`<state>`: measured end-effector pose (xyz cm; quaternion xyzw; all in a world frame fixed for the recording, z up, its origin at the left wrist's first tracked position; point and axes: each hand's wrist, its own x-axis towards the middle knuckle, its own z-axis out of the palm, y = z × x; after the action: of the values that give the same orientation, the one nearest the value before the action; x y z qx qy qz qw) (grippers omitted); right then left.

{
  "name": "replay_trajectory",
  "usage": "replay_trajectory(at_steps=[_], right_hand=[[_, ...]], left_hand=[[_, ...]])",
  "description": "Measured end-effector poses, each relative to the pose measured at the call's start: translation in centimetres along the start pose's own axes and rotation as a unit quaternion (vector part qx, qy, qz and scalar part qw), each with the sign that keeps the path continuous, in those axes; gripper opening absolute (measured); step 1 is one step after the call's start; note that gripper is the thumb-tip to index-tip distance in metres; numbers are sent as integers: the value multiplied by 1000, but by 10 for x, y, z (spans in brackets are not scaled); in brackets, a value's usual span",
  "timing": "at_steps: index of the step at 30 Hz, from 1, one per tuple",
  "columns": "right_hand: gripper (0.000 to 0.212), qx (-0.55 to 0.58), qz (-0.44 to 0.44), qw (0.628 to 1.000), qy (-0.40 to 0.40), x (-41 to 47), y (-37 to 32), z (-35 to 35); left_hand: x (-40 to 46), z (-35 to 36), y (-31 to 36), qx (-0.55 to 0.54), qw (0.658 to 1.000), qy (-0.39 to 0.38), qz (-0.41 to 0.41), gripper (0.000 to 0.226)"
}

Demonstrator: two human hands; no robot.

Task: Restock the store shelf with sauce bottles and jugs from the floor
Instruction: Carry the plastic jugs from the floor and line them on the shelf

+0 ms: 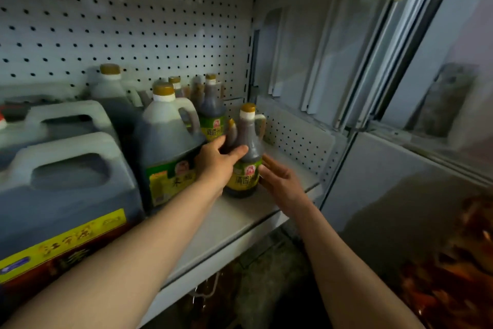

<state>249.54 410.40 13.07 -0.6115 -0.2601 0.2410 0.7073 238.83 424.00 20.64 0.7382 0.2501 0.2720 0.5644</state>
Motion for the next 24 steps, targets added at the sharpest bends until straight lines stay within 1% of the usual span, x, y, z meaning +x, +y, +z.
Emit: replay_trajectory(at_steps=[3,4,7,8,11,12,13,15,16,18,21,24], right_hand=[[79,15,5,1000,-12,32,2,-10],[81,14,5,1000,-23,40,3,-12],[73,35,-6,998,-45,67,8,-15],[74,45,-13,998,-45,75,9,-15],[88,61,-18,997,-35,93,11,-11],[88,58,-18,997,-37,99,11,-11],[82,56,-16,998,-40,105,11,-11],[62,54,-13,997,-45,114,12,-12],[57,55,-10,997,-49,119,13,-13],[55,58,-2,997,-47,127,15,-12],[46,62,5,997,-40,134,14,-11],[45,57,5,998,-36,138,11,-7]], left_hand=[[22,14,-2,-2,1000,20,7,58],[30,19,-3,-5,1000,31,6,58],[50,33,-5,15,998,66,-1,61],[56,37,-6,19,997,74,-4,61],[75,44,-9,12,996,87,-19,57],[80,46,-9,8,995,92,-25,56],[85,47,-9,3,995,97,-30,54],[94,50,-9,-10,994,106,-37,48],[97,50,-9,-14,993,109,-42,46],[103,50,-12,-23,992,110,-51,47],[109,47,-15,-33,992,104,-57,51],[116,44,-18,-37,992,106,-54,52]])
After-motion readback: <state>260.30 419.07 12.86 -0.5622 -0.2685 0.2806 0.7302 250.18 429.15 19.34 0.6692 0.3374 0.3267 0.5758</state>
